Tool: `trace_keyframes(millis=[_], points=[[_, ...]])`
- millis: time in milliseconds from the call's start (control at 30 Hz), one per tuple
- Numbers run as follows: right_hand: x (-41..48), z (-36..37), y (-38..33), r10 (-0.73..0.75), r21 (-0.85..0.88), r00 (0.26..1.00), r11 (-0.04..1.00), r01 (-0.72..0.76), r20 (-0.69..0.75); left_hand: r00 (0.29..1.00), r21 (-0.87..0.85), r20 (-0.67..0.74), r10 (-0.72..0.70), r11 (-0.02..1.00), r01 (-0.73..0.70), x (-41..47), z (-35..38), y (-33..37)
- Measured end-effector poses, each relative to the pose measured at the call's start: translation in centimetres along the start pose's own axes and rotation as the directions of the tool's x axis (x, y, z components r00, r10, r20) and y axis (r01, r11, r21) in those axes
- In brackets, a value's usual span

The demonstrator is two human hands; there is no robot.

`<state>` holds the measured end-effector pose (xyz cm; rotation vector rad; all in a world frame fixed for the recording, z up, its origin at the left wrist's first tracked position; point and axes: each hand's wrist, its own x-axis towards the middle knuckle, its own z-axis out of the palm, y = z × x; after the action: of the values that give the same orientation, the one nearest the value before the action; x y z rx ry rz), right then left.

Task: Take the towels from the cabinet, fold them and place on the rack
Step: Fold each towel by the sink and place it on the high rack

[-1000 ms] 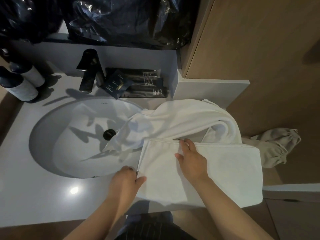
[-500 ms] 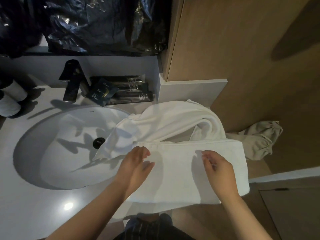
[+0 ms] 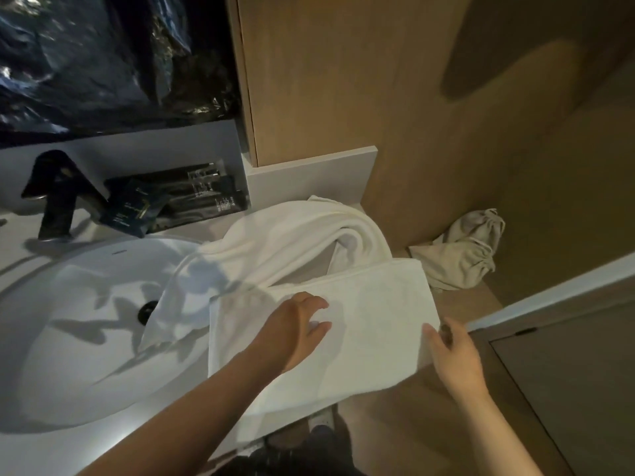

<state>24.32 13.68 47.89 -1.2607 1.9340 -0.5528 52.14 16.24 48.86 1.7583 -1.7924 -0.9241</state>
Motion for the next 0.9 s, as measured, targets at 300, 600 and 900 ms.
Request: trace_keyframes(millis=[300,600,900], points=[[1.8,-1.6,1.4,0.057,0.043,0.981,0.997,-0.067,0.188,0.998,0.092,-0.01,0.058,0.994,-0.057,0.6,1.3,1.9],[1.3,-1.9,0.6,-0.016,0.151,0.977,0.988,-0.017,0.214,0.999,0.081,0.01,0.044,0.996,-0.045,0.5,1.2,2.5],[0.9,-4.8,-2.4,-0.029,0.277,0.955,0.959,-0.057,0.295,0.998,0.044,0.012,0.064,0.997,-0.065,0.4,1.0,3.4]])
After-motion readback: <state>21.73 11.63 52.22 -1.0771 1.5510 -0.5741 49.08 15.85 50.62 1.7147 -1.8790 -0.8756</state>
